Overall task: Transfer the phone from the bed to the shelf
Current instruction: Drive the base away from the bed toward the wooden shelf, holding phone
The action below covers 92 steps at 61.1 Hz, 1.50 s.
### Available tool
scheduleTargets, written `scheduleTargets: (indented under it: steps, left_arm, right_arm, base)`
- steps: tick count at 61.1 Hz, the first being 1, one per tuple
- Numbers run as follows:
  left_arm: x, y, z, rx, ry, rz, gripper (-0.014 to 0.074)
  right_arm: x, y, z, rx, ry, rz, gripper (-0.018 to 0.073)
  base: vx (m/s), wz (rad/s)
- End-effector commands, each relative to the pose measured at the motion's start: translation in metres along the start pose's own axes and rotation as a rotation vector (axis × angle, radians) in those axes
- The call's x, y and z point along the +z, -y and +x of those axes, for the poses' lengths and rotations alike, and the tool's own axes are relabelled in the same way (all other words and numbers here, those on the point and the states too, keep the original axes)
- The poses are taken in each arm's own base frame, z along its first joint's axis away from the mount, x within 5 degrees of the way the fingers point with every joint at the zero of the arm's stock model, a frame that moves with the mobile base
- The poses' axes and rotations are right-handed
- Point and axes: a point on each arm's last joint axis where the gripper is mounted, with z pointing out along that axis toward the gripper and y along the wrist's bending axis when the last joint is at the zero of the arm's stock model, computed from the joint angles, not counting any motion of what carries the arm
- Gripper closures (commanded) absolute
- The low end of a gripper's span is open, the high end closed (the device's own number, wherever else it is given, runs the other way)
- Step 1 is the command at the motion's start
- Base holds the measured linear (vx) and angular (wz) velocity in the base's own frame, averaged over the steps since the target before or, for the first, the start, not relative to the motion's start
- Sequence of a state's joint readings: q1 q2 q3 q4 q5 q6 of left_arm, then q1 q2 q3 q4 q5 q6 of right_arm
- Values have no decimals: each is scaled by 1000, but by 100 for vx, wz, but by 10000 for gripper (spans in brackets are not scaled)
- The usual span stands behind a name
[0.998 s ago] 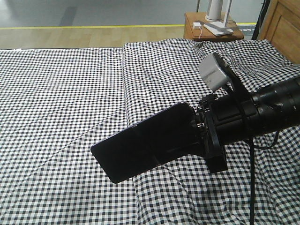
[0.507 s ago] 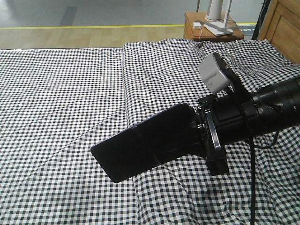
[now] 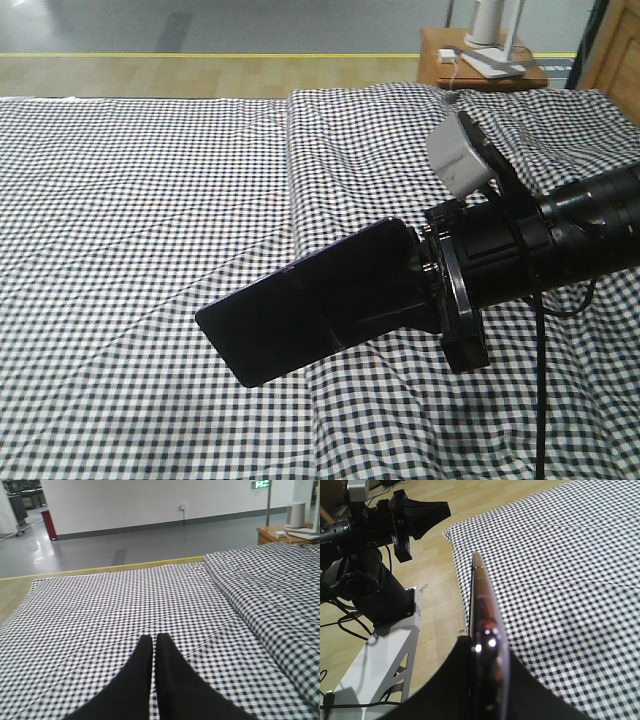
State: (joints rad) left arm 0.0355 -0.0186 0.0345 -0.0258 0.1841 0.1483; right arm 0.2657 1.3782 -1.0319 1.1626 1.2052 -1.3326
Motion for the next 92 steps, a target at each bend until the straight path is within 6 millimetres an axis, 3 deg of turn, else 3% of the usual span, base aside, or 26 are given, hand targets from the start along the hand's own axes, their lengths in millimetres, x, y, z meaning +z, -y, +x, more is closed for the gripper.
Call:
scheduleTargets:
  steps: [1, 92]
  left_arm:
    - [-3, -2, -14, -15, 101, -16, 595]
    - [-3, -2, -14, -15, 101, -16, 595]
  right_arm:
    - [-9, -17, -16, -43, 81, -62, 562]
    - [-9, -17, -16, -43, 80, -65, 562]
  base:
    - [-7, 26]
    - [-12, 47]
